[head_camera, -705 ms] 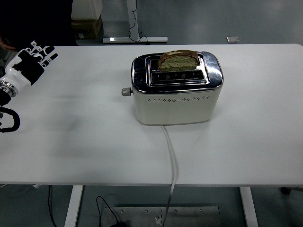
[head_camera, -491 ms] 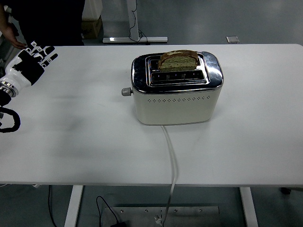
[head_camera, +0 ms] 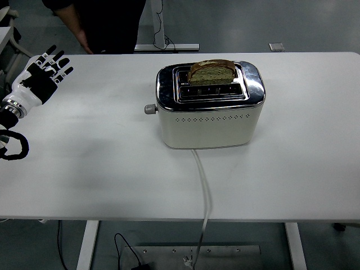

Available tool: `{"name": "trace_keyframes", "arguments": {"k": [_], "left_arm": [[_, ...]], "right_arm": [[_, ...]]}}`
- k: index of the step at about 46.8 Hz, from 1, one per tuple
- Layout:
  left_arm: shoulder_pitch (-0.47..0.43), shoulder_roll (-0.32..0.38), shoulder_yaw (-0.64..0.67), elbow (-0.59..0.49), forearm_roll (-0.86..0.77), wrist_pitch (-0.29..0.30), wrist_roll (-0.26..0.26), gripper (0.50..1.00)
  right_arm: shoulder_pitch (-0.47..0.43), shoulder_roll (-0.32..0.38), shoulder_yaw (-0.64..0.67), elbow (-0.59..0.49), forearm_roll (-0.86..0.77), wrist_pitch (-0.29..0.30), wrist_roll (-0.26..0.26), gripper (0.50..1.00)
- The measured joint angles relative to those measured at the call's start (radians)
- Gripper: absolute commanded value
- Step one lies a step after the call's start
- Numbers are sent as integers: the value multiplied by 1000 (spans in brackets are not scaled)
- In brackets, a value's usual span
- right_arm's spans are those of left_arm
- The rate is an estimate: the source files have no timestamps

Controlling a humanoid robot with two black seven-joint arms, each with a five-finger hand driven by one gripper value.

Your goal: Press down toaster

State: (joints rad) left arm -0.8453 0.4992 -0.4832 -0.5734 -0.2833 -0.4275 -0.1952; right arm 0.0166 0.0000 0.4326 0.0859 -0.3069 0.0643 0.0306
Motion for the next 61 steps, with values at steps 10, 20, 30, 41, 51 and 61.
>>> {"name": "trace_keyframes", "arguments": {"k": [10, 20, 30, 41, 51, 61], "left_arm": [[0, 1, 0, 0, 0, 0, -1, 1000], [11, 1, 0, 0, 0, 0, -1, 1000], [11, -2, 0, 0, 0, 0, -1, 1000], [8, -2, 4, -3, 1, 7, 0, 1000], [-2, 21, 7, -84, 50, 15, 5, 1000], [-2, 151, 8, -333, 156, 96, 12, 1000]], "right_arm": [[0, 0, 0, 0, 0, 0, 0, 1000], [0, 0, 0, 0, 0, 0, 0, 998], [0, 0, -3, 0, 0, 0, 0, 1000], [0, 0, -2, 0, 0, 0, 0, 998], [0, 0, -3, 0, 0, 0, 0, 998], [0, 0, -3, 0, 0, 0, 0, 998]]}}
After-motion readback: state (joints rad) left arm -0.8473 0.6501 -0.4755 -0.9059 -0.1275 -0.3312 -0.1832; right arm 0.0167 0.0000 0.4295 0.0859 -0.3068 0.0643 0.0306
